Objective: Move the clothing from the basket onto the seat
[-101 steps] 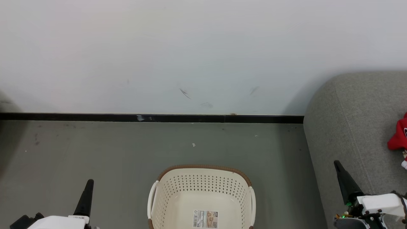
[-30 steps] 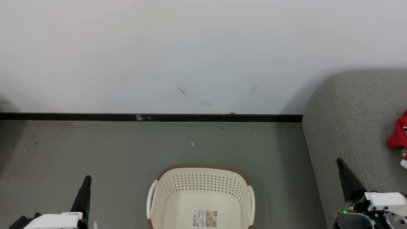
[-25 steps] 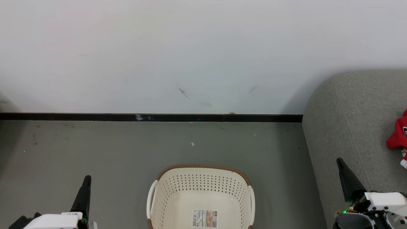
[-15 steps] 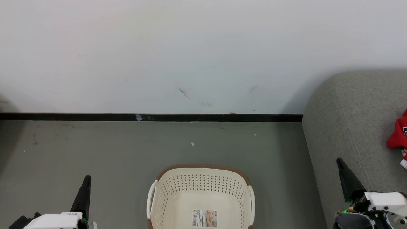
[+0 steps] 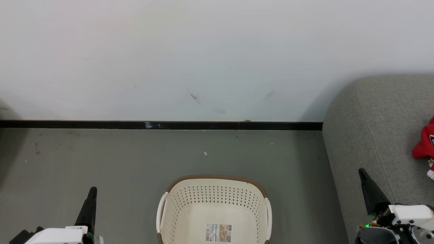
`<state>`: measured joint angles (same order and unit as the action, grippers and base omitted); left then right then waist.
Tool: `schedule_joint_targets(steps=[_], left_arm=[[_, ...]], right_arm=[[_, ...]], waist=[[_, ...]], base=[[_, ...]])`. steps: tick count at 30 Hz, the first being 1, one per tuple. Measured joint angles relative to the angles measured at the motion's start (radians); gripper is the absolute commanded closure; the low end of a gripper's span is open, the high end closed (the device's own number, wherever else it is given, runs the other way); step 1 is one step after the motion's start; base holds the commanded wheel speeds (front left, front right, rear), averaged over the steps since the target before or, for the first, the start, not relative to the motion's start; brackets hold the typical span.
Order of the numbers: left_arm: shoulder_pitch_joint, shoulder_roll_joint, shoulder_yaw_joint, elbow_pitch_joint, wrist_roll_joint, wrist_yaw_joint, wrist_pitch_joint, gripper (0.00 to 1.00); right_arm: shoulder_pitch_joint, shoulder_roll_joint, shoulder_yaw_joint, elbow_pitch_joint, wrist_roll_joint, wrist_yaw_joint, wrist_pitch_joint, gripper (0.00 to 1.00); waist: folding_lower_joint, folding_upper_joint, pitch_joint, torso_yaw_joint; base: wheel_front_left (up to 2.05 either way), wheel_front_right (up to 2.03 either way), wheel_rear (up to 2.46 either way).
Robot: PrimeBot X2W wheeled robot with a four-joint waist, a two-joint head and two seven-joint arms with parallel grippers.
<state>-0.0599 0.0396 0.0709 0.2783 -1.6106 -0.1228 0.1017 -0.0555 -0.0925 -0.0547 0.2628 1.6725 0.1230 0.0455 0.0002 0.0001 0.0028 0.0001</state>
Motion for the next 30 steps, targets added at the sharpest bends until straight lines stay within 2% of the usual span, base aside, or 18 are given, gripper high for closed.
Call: schedule_joint_targets(steps=[30], left_arm=[[0.0, 0.0, 0.001, -0.001, 0.0, 0.0, 0.002, 1.0]], right_arm=[[0.0, 0.002, -0.003, 0.0, 0.0, 0.0, 0.0, 1.0]], waist=[[0.0, 0.0, 0.0, 0.0]], base=[[0.0, 0.0, 0.0]])
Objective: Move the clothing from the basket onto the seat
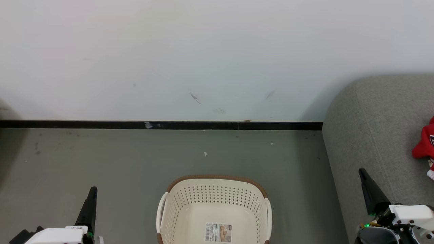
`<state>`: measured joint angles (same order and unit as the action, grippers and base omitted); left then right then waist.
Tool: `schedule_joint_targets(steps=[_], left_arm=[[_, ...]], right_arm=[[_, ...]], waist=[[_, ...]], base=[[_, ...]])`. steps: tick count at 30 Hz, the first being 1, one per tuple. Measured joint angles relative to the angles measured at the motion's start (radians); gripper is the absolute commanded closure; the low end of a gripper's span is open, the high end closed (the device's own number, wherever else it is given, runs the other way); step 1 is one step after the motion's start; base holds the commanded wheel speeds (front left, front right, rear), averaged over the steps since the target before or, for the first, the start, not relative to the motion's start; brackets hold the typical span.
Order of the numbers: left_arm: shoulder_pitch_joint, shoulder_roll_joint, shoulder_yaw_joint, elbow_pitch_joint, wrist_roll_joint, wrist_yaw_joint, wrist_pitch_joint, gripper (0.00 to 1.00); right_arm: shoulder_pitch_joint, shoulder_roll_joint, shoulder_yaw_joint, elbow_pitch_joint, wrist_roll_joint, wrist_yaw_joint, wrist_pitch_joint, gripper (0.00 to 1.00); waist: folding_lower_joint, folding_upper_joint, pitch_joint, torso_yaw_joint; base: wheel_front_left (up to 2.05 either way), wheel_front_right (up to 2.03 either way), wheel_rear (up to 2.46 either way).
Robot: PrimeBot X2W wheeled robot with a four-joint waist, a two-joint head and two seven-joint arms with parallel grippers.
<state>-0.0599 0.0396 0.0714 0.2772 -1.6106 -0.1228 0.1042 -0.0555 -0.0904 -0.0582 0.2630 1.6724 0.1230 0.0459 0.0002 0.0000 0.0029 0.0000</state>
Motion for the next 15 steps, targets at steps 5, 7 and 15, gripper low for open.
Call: schedule_joint_targets(steps=[5, 7, 15], left_arm=[[0.0, 0.0, 0.0, 0.0, 0.0, 0.0, 0.0, 1.0], [0.0, 0.0, 0.0, 0.0, 0.0, 0.0, 0.0, 1.0], [0.0, 0.0, 0.0, 0.0, 0.0, 0.0, 0.0, 1.0]], right_arm=[[0.0, 0.0, -0.001, 0.0, 0.0, 0.0, 0.002, 1.0], [0.0, 0.0, -0.001, 0.0, 0.0, 0.0, 0.002, 1.0], [0.0, 0.001, -0.002, 0.0, 0.0, 0.0, 0.003, 1.0]], waist=[[0.0, 0.0, 0.0, 0.0], [0.0, 0.0, 0.0, 0.0], [0.0, 0.0, 0.0, 0.0]], base=[[0.0, 0.0, 0.0], [0.0, 0.0, 0.0], [0.0, 0.0, 0.0]])
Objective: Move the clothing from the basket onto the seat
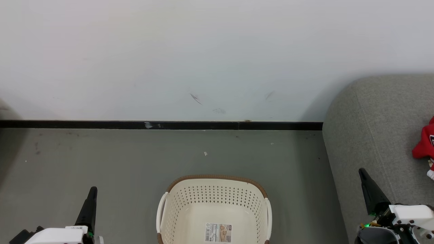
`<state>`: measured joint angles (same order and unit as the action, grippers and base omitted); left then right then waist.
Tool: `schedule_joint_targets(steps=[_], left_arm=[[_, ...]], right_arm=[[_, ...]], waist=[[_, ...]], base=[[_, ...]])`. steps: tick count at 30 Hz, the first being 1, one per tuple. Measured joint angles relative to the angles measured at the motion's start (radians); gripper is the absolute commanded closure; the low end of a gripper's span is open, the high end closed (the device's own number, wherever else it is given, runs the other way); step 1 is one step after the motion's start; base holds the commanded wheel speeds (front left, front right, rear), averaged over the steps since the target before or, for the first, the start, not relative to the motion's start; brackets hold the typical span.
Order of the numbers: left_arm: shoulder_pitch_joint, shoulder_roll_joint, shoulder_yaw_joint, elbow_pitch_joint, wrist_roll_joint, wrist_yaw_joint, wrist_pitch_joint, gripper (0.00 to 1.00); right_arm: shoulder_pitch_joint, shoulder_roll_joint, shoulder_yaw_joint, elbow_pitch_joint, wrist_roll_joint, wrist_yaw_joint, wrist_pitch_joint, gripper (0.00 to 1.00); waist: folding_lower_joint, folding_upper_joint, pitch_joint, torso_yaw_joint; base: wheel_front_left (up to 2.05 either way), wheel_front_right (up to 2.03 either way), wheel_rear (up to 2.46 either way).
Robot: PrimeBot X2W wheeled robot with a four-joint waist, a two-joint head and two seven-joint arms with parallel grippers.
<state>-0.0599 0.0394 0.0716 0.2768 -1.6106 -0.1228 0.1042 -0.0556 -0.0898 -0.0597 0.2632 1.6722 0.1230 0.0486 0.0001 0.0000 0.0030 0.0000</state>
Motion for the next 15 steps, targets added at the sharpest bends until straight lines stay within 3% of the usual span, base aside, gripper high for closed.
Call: schedule_joint_targets(steps=[15], left_arm=[[0.0, 0.0, 0.0, -0.001, 0.0, 0.0, 0.0, 1.0]], right_arm=[[0.0, 0.001, -0.002, 0.0, 0.0, 0.0, 0.0, 1.0]], waist=[[0.0, 0.0, 0.0, 0.0]], base=[[0.0, 0.0, 0.0]])
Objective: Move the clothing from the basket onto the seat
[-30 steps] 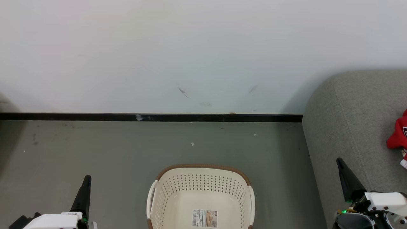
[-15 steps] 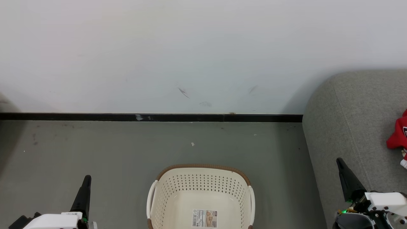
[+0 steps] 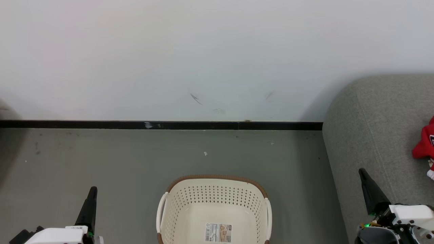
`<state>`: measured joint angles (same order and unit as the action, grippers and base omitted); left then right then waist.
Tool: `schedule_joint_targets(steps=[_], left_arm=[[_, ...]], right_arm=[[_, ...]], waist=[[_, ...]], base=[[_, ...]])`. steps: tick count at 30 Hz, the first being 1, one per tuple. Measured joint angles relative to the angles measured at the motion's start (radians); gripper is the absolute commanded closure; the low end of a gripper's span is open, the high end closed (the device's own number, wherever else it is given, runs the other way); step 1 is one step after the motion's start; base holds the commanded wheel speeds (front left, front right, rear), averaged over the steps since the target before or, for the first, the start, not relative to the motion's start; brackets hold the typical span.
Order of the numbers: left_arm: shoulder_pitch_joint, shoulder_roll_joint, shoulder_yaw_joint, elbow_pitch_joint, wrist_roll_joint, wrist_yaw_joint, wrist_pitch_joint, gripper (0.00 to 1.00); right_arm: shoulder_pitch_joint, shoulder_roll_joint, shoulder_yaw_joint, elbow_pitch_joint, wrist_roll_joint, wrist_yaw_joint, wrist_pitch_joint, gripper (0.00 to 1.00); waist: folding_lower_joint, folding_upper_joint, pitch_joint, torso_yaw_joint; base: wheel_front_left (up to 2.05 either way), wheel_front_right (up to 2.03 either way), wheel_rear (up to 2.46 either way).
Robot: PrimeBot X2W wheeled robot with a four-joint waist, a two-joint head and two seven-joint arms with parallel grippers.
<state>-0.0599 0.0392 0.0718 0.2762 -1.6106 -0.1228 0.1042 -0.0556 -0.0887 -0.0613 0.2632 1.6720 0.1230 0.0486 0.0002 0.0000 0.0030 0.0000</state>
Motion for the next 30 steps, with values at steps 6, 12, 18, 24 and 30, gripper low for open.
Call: schedule_joint_targets(steps=[6, 12, 18, 24, 30], left_arm=[[0.0, 0.0, 0.0, 0.0, 0.0, 0.0, 0.0, 1.0], [0.0, 0.0, 0.0, 0.0, 0.0, 0.0, 0.0, 1.0], [0.0, -0.001, 0.0, 0.0, 0.0, 0.0, 0.0, 1.0], [0.0, -0.001, 0.0, 0.0, 0.0, 0.0, 0.0, 1.0], [0.0, -0.001, 0.0, 0.0, 0.0, 0.0, 0.0, 1.0]], right_arm=[[0.0, 0.001, -0.001, 0.0, -0.001, 0.0, 0.001, 1.0], [0.0, 0.002, -0.002, 0.0, -0.001, 0.0, 0.003, 1.0], [0.0, 0.004, -0.004, 0.0, -0.001, 0.0, 0.003, 1.0], [0.0, 0.004, -0.005, 0.0, -0.001, 0.0, 0.003, 1.0], [0.0, 0.004, -0.006, 0.0, -0.002, 0.0, 0.004, 1.0]], waist=[[0.0, 0.0, 0.0, 0.0], [0.0, 0.0, 0.0, 0.0], [0.0, 0.0, 0.0, 0.0], [0.0, 0.0, 0.0, 0.0], [0.0, 0.0, 0.0, 0.0]], base=[[0.0, 0.0, 0.0], [0.0, 0.0, 0.0], [0.0, 0.0, 0.0], [0.0, 0.0, 0.0], [0.0, 0.0, 0.0]])
